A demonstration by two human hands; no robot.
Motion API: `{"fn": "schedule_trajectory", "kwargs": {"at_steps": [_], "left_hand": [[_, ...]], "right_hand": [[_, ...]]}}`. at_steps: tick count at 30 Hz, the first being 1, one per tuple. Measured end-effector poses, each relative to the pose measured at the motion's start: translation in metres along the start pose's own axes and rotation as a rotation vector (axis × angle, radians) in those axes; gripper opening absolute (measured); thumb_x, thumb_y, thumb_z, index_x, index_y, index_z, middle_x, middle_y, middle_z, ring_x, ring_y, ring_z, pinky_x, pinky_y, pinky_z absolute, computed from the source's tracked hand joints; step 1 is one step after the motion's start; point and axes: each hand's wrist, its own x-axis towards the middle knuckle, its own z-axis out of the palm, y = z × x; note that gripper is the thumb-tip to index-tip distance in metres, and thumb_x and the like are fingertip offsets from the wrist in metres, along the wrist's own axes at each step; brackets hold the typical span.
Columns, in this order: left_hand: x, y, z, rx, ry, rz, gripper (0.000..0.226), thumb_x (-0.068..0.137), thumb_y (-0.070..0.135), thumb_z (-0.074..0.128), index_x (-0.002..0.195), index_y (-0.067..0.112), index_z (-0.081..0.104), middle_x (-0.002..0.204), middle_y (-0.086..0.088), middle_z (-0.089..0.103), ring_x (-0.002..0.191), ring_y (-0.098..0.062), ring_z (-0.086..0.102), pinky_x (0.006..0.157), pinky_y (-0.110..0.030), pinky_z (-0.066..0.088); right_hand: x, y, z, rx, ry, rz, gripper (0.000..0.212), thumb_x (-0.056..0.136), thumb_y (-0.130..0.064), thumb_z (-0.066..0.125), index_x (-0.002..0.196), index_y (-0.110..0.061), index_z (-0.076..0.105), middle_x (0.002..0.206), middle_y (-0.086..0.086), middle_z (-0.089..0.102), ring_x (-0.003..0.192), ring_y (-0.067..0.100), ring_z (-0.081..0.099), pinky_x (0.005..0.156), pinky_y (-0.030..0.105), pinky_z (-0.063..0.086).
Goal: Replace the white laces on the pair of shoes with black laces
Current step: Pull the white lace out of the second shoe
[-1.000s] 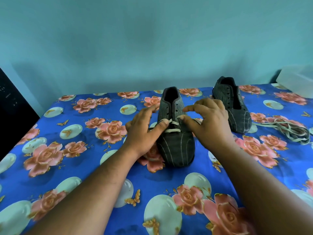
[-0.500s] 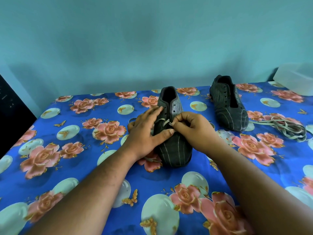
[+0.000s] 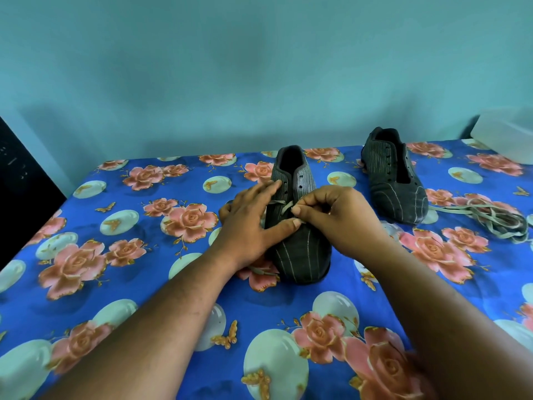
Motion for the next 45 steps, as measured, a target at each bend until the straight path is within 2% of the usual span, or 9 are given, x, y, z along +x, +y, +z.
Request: {"fn": "schedule_trajectory", "kwargs": {"at_steps": [6, 14, 18, 23, 26, 30, 37, 40, 45], "left_hand": [[-0.001, 0.002, 0.0, 0.033, 0.004, 0.009, 0.095, 0.071, 0.084, 0.043, 0.154, 0.04, 0.036, 0.157, 0.016, 0.038, 0.146, -0.005, 0.025, 0.108, -0.028, 0.014], [0.0, -0.002, 0.001, 0.017, -0.018, -0.017, 0.093, 0.073, 0.085, 0.042, 0.155, 0.043, 0.033, 0.159, 0.016, 0.036, 0.148, -0.007, 0.026, 0.119, -0.047, 0.018], [0.0, 0.0, 0.001, -0.002, -0.016, -0.012, 0.093, 0.073, 0.084, 0.044, 0.155, 0.042, 0.033, 0.159, 0.015, 0.036, 0.147, -0.008, 0.026, 0.12, -0.046, 0.019], [0.0, 0.0, 0.001, 0.01, -0.022, 0.001, 0.092, 0.075, 0.084, 0.044, 0.155, 0.042, 0.031, 0.159, 0.014, 0.035, 0.147, -0.01, 0.027, 0.12, -0.049, 0.024], [0.0, 0.0, 0.001, 0.022, -0.024, 0.001, 0.093, 0.073, 0.085, 0.041, 0.155, 0.041, 0.032, 0.159, 0.014, 0.036, 0.147, -0.009, 0.027, 0.119, -0.042, 0.02], [0.0, 0.001, 0.002, 0.034, -0.017, 0.004, 0.094, 0.072, 0.084, 0.04, 0.155, 0.04, 0.034, 0.158, 0.015, 0.037, 0.147, -0.008, 0.026, 0.115, -0.038, 0.018], [-0.001, 0.001, 0.002, 0.036, -0.021, 0.005, 0.091, 0.074, 0.083, 0.04, 0.155, 0.042, 0.031, 0.158, 0.016, 0.037, 0.146, -0.009, 0.027, 0.114, -0.038, 0.019], [-0.001, 0.0, 0.001, 0.032, -0.031, 0.003, 0.092, 0.075, 0.084, 0.04, 0.155, 0.042, 0.031, 0.158, 0.015, 0.037, 0.146, -0.009, 0.026, 0.112, -0.038, 0.019], [0.001, -0.001, 0.002, 0.039, -0.026, -0.008, 0.092, 0.074, 0.085, 0.04, 0.155, 0.04, 0.033, 0.158, 0.014, 0.037, 0.147, -0.01, 0.027, 0.117, -0.048, 0.02]], "right_hand": [[0.001, 0.002, -0.005, 0.552, -0.245, 0.209, 0.033, 0.102, -0.03, 0.059, 0.102, 0.002, 0.064, 0.088, 0.013, 0.068, 0.082, 0.021, 0.062, 0.078, 0.038, 0.052], [0.002, 0.005, 0.005, -0.171, 0.115, -0.144, 0.021, 0.084, -0.047, 0.077, 0.079, -0.028, 0.071, 0.082, -0.01, 0.061, 0.079, 0.006, 0.057, 0.068, 0.027, 0.044], [0.003, 0.002, -0.003, 0.026, 0.02, -0.168, 0.009, 0.089, -0.034, 0.077, 0.083, -0.027, 0.078, 0.087, -0.007, 0.069, 0.091, 0.013, 0.064, 0.084, 0.033, 0.05], [-0.003, -0.013, -0.008, 0.495, -0.085, 0.004, 0.032, 0.103, -0.025, 0.058, 0.084, 0.001, 0.058, 0.074, 0.003, 0.058, 0.072, 0.016, 0.052, 0.069, 0.028, 0.045], [-0.001, -0.008, -0.006, 0.095, 0.023, 0.0, 0.04, 0.093, -0.048, 0.067, 0.073, -0.016, 0.054, 0.055, -0.013, 0.049, 0.054, 0.005, 0.043, 0.057, 0.026, 0.039], [0.0, 0.0, -0.003, -0.308, 0.106, -0.042, 0.027, 0.083, -0.055, 0.075, 0.079, -0.029, 0.066, 0.059, -0.016, 0.063, 0.065, 0.007, 0.061, 0.076, 0.043, 0.052], [-0.003, -0.016, -0.01, 0.302, 0.102, -0.046, 0.018, 0.099, -0.022, 0.065, 0.082, -0.016, 0.067, 0.064, -0.015, 0.056, 0.058, 0.002, 0.047, 0.059, 0.017, 0.041], [0.002, -0.012, -0.015, 0.572, 0.218, 0.013, 0.026, 0.104, -0.026, 0.057, 0.08, -0.017, 0.06, 0.075, -0.003, 0.058, 0.071, 0.01, 0.05, 0.07, 0.026, 0.042], [0.007, 0.01, -0.014, -0.141, 0.332, 0.061, 0.022, 0.094, -0.044, 0.06, 0.095, -0.022, 0.06, 0.092, -0.005, 0.062, 0.087, 0.013, 0.058, 0.08, 0.038, 0.048]]}}
